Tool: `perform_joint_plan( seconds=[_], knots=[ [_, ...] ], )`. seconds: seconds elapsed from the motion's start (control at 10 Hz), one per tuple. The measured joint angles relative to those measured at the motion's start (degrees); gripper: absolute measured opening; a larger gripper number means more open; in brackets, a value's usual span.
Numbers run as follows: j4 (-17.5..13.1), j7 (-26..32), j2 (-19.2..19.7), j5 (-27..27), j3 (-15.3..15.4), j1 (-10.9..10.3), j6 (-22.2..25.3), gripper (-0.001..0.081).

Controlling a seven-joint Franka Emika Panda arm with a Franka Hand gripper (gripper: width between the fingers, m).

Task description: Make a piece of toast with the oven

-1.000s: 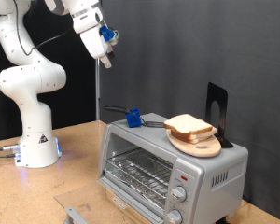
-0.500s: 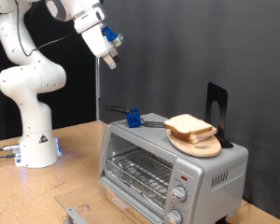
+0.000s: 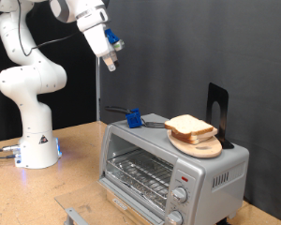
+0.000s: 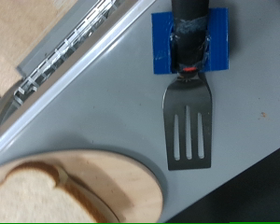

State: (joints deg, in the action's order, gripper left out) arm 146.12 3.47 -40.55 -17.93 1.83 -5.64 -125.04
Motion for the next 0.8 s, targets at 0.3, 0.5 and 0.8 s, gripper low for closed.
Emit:
perform_joint_plan(
  seconds=[0.3,0.5,0.8],
  knots=[
    [-2.4,-4.7,2.8,0.0,0.3,0.6,1.7,0.0808],
    [-3.9,-5.3,4.5,-0.1,0.2,0.6,1.9,0.0808],
    [-3.9,-5.2,4.9,-0.2,0.3,0.6,1.6,0.0808]
  ],
)
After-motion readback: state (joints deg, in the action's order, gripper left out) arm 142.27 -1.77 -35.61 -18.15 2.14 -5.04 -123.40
